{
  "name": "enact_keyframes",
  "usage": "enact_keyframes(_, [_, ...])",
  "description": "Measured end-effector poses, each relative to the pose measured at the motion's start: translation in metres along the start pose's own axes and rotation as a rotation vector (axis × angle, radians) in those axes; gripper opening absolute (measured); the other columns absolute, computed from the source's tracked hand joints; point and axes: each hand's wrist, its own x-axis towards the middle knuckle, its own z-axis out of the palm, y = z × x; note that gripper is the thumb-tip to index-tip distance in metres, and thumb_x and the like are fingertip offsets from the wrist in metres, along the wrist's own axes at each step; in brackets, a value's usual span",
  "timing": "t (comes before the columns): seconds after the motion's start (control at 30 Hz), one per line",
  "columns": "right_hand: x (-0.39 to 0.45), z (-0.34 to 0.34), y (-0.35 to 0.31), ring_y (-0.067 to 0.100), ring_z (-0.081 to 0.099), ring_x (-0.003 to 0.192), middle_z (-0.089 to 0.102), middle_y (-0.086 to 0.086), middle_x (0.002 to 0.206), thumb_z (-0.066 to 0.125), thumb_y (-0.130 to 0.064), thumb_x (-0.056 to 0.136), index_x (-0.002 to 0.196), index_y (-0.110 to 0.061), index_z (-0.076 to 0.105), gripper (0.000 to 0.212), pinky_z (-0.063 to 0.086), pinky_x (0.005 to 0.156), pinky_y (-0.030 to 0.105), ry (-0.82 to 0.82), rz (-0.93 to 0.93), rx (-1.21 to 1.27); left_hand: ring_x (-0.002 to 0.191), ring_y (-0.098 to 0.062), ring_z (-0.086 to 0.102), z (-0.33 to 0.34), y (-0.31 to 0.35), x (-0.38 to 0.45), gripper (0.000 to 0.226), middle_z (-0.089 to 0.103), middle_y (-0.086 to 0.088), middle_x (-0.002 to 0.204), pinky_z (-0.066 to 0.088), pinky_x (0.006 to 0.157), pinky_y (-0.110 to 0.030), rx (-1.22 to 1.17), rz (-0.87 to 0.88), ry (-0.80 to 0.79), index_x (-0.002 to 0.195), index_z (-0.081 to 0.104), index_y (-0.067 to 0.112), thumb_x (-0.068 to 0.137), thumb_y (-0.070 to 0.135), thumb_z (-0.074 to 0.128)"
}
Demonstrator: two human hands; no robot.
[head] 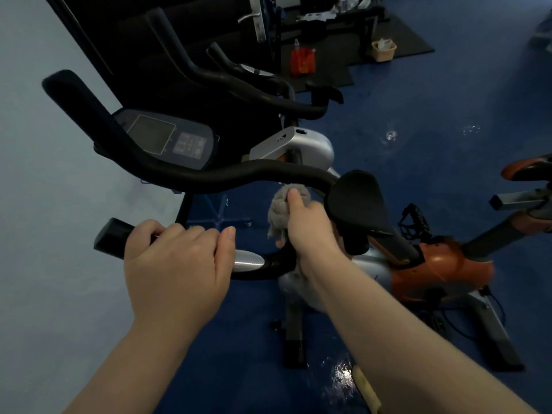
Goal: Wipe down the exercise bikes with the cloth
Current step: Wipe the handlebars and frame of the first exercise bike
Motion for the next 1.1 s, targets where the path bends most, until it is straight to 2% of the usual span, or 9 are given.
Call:
enact_keyframes(0.3, [0.013, 0.004, -0.014, 0.038, 0.053, 0.101, 0.053, 0.021, 0.109, 0.044, -0.026, 0.099, 0.114, 0.005, 0.04, 0.035, 0.046, 0.084, 0.042, 0.068, -0.177, -0.151, 0.043, -0.022, 0.044, 0.001, 0.001, 0.0, 0.051, 0.047, 0.001, 0.043, 0.036, 0.07, -0.04, -0.001, -0.009, 0.035, 0.05, 0.047, 0.015, 0.099, 0.026, 0.039])
enact_keyframes(0.4, [-0.009, 0.0, 0.005, 0.02, 0.052, 0.098, 0.05, 0.007, 0.11, 0.045, -0.027, 0.098, 0.123, -0.007, 0.039, 0.033, 0.038, 0.069, 0.021, 0.116, -0.319, -0.3, 0.043, -0.022, 0.043, 0.0, 0.003, 0.0, 0.051, 0.047, 0.001, 0.043, 0.037, 0.071, -0.039, 0.006, -0.028, 0.036, 0.05, 0.048, 0.015, 0.099, 0.026, 0.039])
enact_keyframes(0.47, [-0.03, -0.004, 0.025, 0.012, 0.04, 0.126, 0.037, 0.001, 0.139, 0.042, -0.031, 0.099, 0.141, -0.018, 0.029, 0.045, 0.034, 0.093, 0.015, 0.039, -0.4, -0.275, 0.044, -0.022, 0.044, 0.0, 0.002, 0.0, 0.05, 0.048, 0.001, 0.043, 0.037, 0.071, -0.039, 0.007, -0.033, 0.031, 0.051, 0.048, 0.015, 0.099, 0.025, 0.039])
enact_keyframes(0.57, [-0.057, -0.001, 0.045, 0.003, 0.003, 0.143, 0.008, -0.017, 0.153, 0.02, -0.049, 0.098, 0.144, -0.026, 0.029, 0.052, 0.012, 0.118, 0.03, -0.034, -0.598, -0.409, 0.046, -0.023, 0.046, 0.0, -0.001, -0.002, 0.047, 0.049, 0.001, 0.045, 0.039, 0.07, -0.04, 0.009, 0.001, 0.033, 0.053, 0.05, 0.014, 0.098, 0.024, 0.041])
enact_keyframes(0.67, [-0.055, -0.012, 0.034, 0.011, 0.026, 0.14, 0.054, -0.007, 0.132, 0.011, -0.046, 0.098, 0.126, -0.023, 0.057, 0.058, 0.003, 0.119, 0.039, -0.119, -0.851, -0.677, 0.056, -0.025, 0.055, -0.001, -0.008, -0.006, 0.042, 0.057, -0.002, 0.055, 0.042, 0.078, -0.041, -0.012, 0.069, 0.02, 0.06, 0.057, 0.013, 0.098, 0.023, 0.041])
enact_keyframes(0.8, [-0.028, -0.047, 0.029, 0.008, 0.05, 0.117, 0.061, -0.01, 0.114, 0.022, -0.035, 0.1, 0.128, -0.021, 0.054, 0.045, 0.009, 0.119, 0.038, -0.387, -1.077, -0.836, 0.09, -0.026, 0.065, -0.013, -0.028, -0.013, 0.031, 0.07, -0.004, 0.088, 0.03, 0.107, -0.045, 0.009, 0.043, 0.037, 0.073, 0.067, 0.012, 0.095, 0.02, 0.047])
enact_keyframes(0.87, [-0.038, -0.036, 0.034, 0.014, 0.055, 0.101, 0.061, -0.008, 0.099, 0.028, -0.034, 0.097, 0.112, -0.019, 0.06, 0.038, 0.022, 0.113, 0.037, -0.251, -1.048, -0.814, 0.113, -0.025, 0.06, -0.018, -0.036, -0.017, 0.025, 0.068, -0.005, 0.113, 0.022, 0.112, -0.047, 0.061, -0.025, 0.048, 0.082, 0.07, 0.014, 0.095, 0.02, 0.049])
enact_keyframes(0.97, [-0.059, 0.014, 0.027, 0.017, 0.056, 0.068, 0.06, -0.005, 0.077, 0.029, -0.037, 0.097, 0.094, -0.019, 0.06, 0.036, 0.04, 0.07, 0.032, -0.035, -1.046, -0.844, 0.122, -0.031, 0.051, -0.02, -0.041, -0.018, 0.026, 0.058, -0.012, 0.128, 0.029, 0.107, -0.045, -0.061, -0.169, 0.032, 0.103, 0.069, 0.008, 0.096, 0.019, 0.046])
enact_keyframes(1.1, [-0.049, 0.005, 0.01, 0.014, 0.056, 0.055, 0.062, -0.005, 0.078, 0.04, -0.038, 0.095, 0.106, -0.021, 0.053, 0.024, 0.042, 0.044, 0.026, -0.21, -1.241, -0.987, 0.117, -0.017, 0.05, -0.023, -0.04, -0.018, 0.036, 0.052, -0.003, 0.129, 0.037, 0.097, -0.019, -0.391, -0.35, -0.012, 0.127, 0.053, 0.009, 0.097, 0.025, 0.04])
